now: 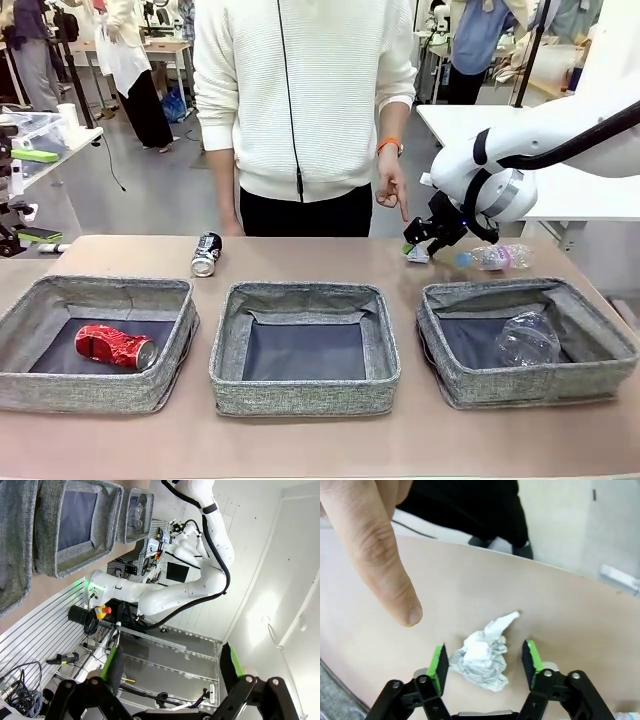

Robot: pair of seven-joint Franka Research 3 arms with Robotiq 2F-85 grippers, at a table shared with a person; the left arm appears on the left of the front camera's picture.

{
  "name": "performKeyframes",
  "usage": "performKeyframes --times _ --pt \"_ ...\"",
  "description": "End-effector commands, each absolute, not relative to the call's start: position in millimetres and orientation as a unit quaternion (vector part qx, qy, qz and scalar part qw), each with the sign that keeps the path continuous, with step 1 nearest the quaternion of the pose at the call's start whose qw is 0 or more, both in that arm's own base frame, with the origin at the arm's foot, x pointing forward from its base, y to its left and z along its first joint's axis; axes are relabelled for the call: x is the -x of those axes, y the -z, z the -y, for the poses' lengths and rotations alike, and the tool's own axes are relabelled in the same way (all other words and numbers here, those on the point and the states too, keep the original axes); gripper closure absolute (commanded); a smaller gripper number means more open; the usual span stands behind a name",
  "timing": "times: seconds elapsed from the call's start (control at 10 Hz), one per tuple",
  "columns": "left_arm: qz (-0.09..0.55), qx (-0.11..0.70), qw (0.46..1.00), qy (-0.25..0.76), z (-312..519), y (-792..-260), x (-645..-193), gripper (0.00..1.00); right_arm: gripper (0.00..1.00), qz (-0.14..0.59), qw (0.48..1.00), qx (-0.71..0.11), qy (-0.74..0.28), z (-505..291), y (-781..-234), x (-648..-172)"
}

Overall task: Sort the waste into the appropriate baskets.
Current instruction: Pick up the waste item pointed out by the person.

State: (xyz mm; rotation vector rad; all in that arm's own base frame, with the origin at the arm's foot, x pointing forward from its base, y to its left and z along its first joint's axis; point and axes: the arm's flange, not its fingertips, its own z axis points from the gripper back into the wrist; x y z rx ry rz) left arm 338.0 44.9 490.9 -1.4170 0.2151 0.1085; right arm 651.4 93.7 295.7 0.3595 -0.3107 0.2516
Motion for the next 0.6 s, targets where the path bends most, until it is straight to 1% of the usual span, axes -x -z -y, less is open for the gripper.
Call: performKeyframes --times 0.0,0.1,0.5 --pt "-0.1 0.655 0.747 -0.052 -44.1 -495.4 -336.4 0.0 0.65 0.157 0.963 -0.172 -0.137 -90.0 -299.4 -650.9" --pt "-0.1 0.655 0.747 -0.052 -44.1 -495.4 -336.4 0.0 1.0 0.159 0.963 -0.172 -0.131 -89.6 -299.3 -650.9" --pt "-0.1 0.655 0.747 -0.052 -44.1 -495.4 -336.4 0.0 1.0 0.16 0.963 -0.174 -0.13 -86.1 -300.9 -647.2"
